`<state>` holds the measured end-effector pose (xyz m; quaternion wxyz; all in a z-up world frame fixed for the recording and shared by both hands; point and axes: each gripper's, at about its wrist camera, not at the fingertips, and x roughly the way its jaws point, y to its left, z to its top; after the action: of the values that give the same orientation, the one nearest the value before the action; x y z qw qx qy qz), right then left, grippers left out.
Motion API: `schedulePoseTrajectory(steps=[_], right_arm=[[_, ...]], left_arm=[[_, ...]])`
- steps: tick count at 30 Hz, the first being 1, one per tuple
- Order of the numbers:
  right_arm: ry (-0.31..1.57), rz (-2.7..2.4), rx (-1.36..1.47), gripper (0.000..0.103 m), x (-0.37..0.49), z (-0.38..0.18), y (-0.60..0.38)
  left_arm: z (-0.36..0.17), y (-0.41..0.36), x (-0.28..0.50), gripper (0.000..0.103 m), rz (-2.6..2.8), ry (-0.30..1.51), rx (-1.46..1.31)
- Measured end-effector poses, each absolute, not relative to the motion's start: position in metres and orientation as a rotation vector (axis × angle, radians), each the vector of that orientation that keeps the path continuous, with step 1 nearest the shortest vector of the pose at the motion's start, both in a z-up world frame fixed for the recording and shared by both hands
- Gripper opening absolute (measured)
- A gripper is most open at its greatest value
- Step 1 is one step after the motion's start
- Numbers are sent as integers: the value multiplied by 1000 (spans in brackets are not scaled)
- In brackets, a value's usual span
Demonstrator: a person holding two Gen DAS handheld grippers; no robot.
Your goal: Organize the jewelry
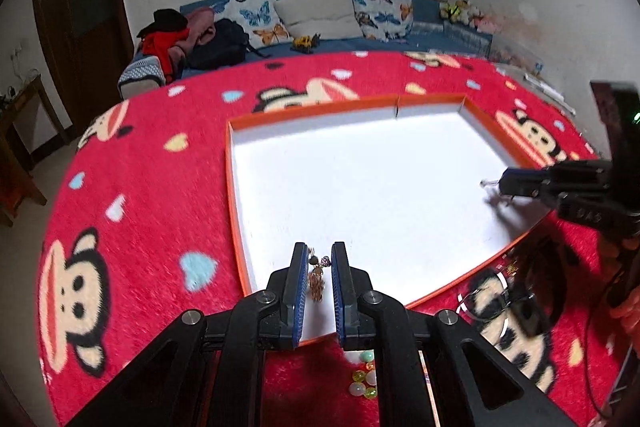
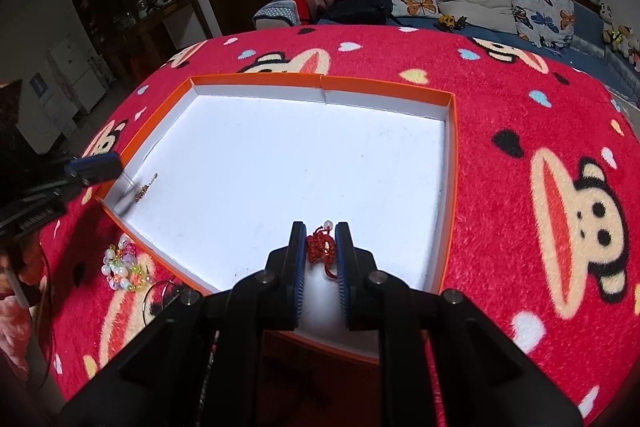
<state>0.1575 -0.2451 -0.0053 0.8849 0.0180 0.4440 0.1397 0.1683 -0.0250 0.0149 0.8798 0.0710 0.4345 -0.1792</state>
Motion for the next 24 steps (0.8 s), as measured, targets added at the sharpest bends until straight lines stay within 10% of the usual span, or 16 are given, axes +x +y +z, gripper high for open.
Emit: schedulePoseTrajectory(steps=[5,10,24], right_arm=[[920,286,41,39,155,-3,-245],[898,281,30,50,144,8,-245],[877,255,24,69,76,18,-252]], left_arm=[[0,-28,173,15,-368,940,148],[0,-27,172,54,-364,920,133],[32,-56,107,54,-553,819,145]])
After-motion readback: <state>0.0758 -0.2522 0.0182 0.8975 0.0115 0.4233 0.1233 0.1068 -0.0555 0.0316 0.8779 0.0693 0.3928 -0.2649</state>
